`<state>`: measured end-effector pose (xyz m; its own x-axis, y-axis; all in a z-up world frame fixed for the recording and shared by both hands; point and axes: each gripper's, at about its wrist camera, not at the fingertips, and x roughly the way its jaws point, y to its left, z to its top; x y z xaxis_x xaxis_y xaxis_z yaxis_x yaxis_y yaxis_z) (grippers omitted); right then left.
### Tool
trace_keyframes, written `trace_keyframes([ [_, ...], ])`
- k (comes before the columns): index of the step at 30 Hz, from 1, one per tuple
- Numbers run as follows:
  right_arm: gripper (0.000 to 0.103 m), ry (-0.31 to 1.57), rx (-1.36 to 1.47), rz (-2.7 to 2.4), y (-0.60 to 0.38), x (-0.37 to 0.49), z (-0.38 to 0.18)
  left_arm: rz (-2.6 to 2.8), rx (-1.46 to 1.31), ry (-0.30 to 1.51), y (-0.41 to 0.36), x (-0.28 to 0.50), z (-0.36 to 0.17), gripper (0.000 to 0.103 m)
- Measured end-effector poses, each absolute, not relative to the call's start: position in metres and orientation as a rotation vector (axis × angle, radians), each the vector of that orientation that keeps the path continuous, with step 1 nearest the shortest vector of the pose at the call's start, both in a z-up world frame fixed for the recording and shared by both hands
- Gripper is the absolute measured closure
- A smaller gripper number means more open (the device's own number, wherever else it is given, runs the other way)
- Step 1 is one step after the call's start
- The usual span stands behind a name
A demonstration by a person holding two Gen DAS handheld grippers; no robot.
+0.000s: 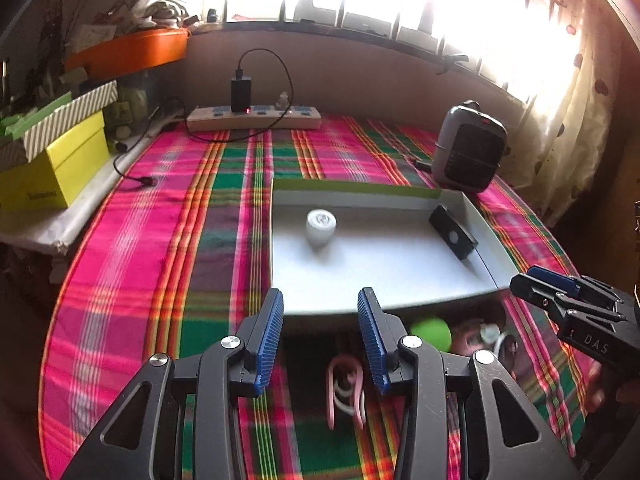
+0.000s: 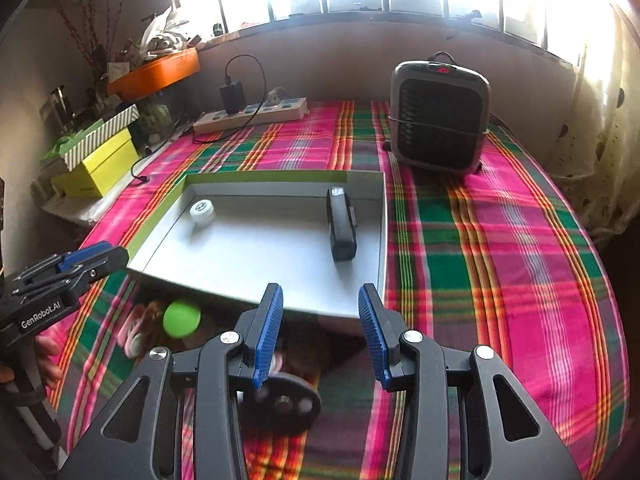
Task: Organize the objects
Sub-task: 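Withdraw both open grippers from the box, then move left gripper to the pink clip while right gripper approaches the black holed disc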
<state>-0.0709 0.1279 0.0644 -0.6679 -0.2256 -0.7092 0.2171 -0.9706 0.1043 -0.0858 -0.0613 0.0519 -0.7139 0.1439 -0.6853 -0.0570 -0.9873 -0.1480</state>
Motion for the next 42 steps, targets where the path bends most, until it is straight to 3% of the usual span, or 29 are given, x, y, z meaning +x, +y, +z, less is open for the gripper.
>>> trace_keyframes([
  [5, 0.061, -0.021, 1.133, -2.668, 0.133, -0.052, 0.06, 2.778, -1.164, -0.21, -0.06, -0.073, 0.043, 0.066],
  [8, 0.053, -0.049, 1.135, -2.658, 0.135, -0.042, 0.056, 2.765, -1.172, -0.213, -0.058, -0.065, 0.038, 0.063],
  [42, 0.052, -0.085, 1.218, -2.583, 0.13, -0.036, 0.022, 2.716, -1.283, -0.208, -0.053, -0.058, 0.011, 0.062],
])
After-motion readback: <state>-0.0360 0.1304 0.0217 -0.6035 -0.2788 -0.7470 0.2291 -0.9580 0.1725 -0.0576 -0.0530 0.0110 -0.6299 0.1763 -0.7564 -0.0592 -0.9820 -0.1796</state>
